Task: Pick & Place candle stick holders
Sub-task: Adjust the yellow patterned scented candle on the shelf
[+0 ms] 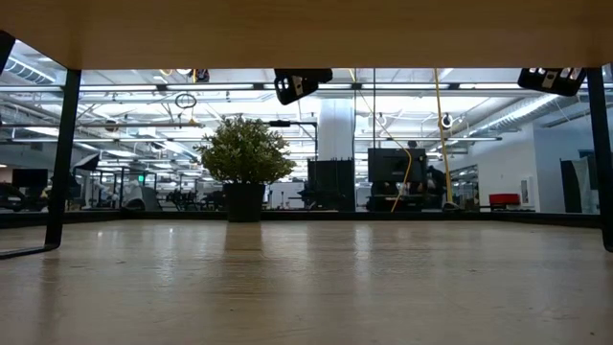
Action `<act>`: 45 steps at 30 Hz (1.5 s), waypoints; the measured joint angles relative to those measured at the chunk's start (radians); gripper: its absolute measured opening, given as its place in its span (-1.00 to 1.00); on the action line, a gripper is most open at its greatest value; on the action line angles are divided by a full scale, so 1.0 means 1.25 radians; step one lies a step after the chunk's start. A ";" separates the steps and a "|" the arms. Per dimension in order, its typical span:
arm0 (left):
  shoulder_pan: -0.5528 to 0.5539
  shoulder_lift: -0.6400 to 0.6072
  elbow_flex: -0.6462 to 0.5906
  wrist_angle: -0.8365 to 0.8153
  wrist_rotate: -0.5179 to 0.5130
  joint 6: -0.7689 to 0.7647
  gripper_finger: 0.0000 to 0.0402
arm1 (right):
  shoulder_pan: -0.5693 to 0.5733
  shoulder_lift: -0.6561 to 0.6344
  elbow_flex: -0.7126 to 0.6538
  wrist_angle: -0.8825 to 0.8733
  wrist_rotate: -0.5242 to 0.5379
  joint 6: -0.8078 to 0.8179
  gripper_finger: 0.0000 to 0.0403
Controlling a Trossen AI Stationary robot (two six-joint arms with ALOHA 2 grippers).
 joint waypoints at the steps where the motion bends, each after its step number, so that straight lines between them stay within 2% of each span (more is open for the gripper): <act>1: 0.000 0.000 0.000 0.000 0.000 0.000 -1.00 | 0.000 0.000 0.000 0.000 0.000 0.000 -1.00; 6: -0.001 0.000 0.000 -0.002 0.007 0.000 -1.00 | 0.000 0.000 0.000 0.013 -0.027 0.006 -1.00; 12: 0.002 0.000 0.000 0.001 0.001 0.000 -1.00 | 0.000 0.000 0.000 0.012 -0.012 -0.007 -1.00; 19: 0.016 -0.013 0.000 0.016 -0.066 0.005 -1.00 | -0.003 0.000 0.000 0.012 0.118 -0.042 -1.00; 26: 0.047 -0.066 0.000 0.090 -0.084 -0.016 -1.00 | -0.024 0.000 0.000 0.014 0.269 -0.067 -1.00; 30: 0.052 -0.109 0.000 0.131 -0.083 -0.033 -1.00 | -0.043 0.000 0.000 0.029 0.298 -0.091 -1.00; 36: 0.047 -0.183 0.000 0.174 -0.111 -0.054 -1.00 | -0.065 0.000 0.000 0.117 0.301 -0.160 -1.00; 42: 0.027 -0.262 0.000 0.149 -0.211 -0.045 -1.00 | -0.081 0.000 0.000 0.264 0.365 -0.247 -1.00; 45: 0.021 -0.300 0.000 0.136 -0.234 -0.045 -1.00 | -0.090 0.000 0.000 0.336 0.379 -0.279 -1.00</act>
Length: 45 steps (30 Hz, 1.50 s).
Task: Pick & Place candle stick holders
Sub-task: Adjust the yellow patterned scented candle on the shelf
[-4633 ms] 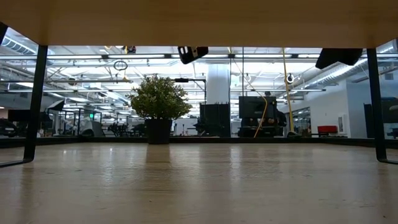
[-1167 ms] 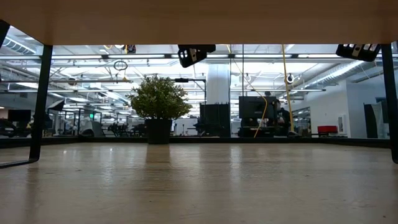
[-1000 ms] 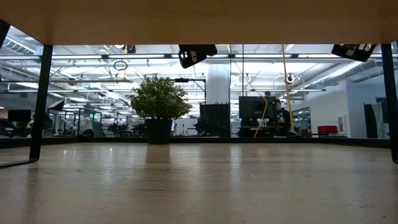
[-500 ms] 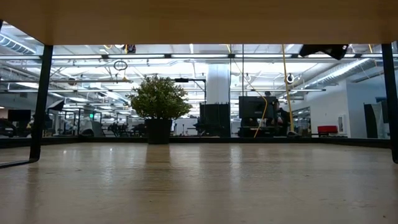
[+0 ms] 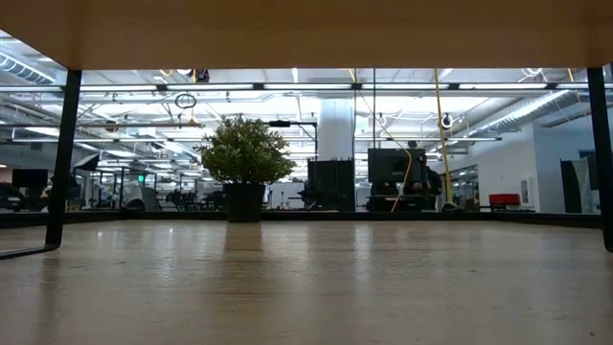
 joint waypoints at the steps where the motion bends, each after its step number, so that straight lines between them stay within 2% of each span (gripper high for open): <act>1: 0.000 -0.010 0.000 -0.015 0.000 -0.006 -1.00 | -0.002 0.000 0.000 0.015 -0.001 -0.003 -1.00; 6: -0.003 -0.019 0.000 -0.115 0.086 -0.033 -1.00 | -0.015 0.000 0.000 0.021 -0.085 0.002 -1.00; 11: -0.036 0.034 -0.001 -0.238 0.159 0.014 -1.00 | -0.015 0.000 0.000 -0.001 -0.088 0.056 -1.00; 14: -0.053 0.081 -0.001 -0.240 0.194 0.040 -1.00 | -0.016 0.000 0.000 -0.004 -0.106 0.051 -1.00; 24: -0.074 0.222 -0.001 -0.141 0.292 0.087 -1.00 | -0.017 0.000 0.000 -0.023 -0.105 0.069 -1.00; 28: -0.072 0.241 -0.002 -0.086 0.291 0.081 -1.00 | -0.015 0.000 0.000 -0.022 -0.092 0.070 -1.00; 31: -0.068 0.245 -0.001 -0.051 0.293 0.078 -1.00 | -0.010 0.000 0.000 -0.023 -0.034 0.070 -1.00; 33: -0.064 0.264 0.002 0.001 0.312 0.067 -1.00 | -0.010 0.000 0.000 -0.026 0.003 0.070 -1.00; 36: -0.061 0.292 -0.002 0.008 0.356 0.030 -1.00 | -0.010 0.000 0.000 -0.026 0.041 0.074 -1.00; 45: -0.065 0.308 -0.001 0.022 0.352 0.013 -1.00 | -0.010 0.000 0.001 -0.031 0.042 0.088 -1.00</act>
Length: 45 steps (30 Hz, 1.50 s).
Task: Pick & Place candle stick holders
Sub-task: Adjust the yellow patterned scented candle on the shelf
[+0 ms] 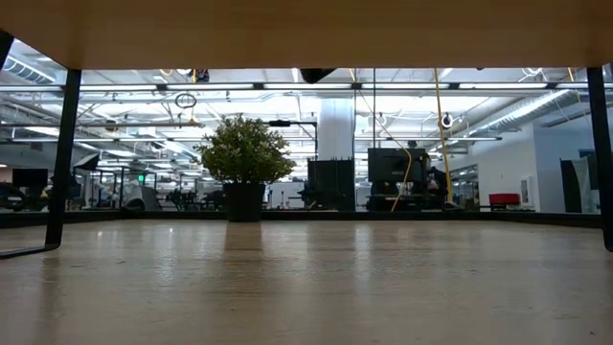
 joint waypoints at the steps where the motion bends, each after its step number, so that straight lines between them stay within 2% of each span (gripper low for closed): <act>1: 0.000 0.000 0.000 -0.007 0.001 -0.001 -1.00 | 0.000 0.000 0.000 0.001 -0.001 0.000 -1.00; 5: -0.009 0.000 0.000 -0.019 0.011 -0.001 -1.00 | 0.000 0.000 0.000 0.000 -0.022 -0.004 -1.00; 45: -0.025 0.000 0.000 -0.026 0.029 -0.016 -1.00 | 0.001 0.000 0.000 0.000 -0.023 -0.018 -1.00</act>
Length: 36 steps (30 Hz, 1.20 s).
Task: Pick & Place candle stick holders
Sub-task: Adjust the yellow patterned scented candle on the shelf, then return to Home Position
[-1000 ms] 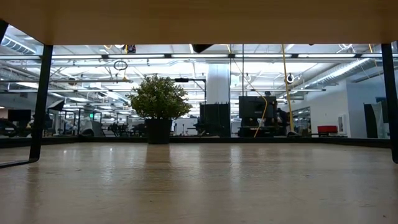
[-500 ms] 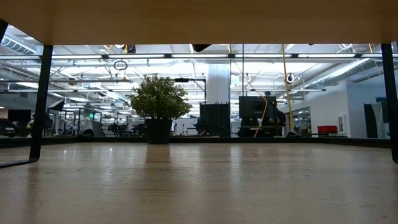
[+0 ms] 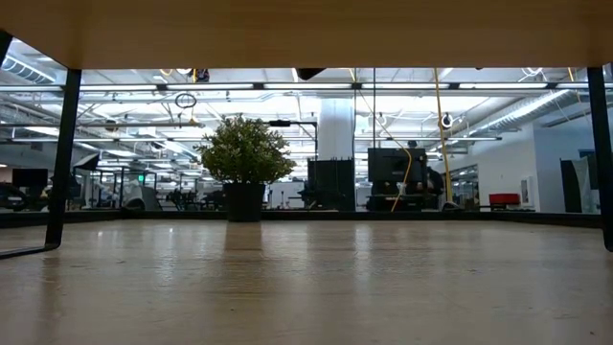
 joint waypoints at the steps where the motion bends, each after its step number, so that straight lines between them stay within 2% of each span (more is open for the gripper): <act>1: 0.000 0.000 0.000 0.000 0.000 0.000 -1.00 | 0.000 0.000 0.000 0.000 0.000 0.000 -1.00; 3: 0.000 0.000 0.000 0.000 -0.004 0.002 -1.00 | 0.000 0.000 0.000 0.000 0.000 0.000 -1.00; 9: 0.002 0.000 0.000 -0.001 -0.110 0.022 -1.00 | 0.000 0.000 0.000 0.000 0.000 0.000 -1.00; 14: -0.002 0.004 0.000 -0.023 -0.110 0.042 -1.00 | 0.000 0.000 0.000 0.000 0.000 0.000 -1.00; 22: -0.015 0.026 0.000 -0.013 -0.046 0.023 -1.00 | 0.000 0.000 0.000 0.005 0.000 -0.002 -1.00; 36: -0.009 0.025 0.001 0.008 -0.126 0.026 -1.00 | 0.005 0.000 0.000 0.007 -0.020 -0.006 -1.00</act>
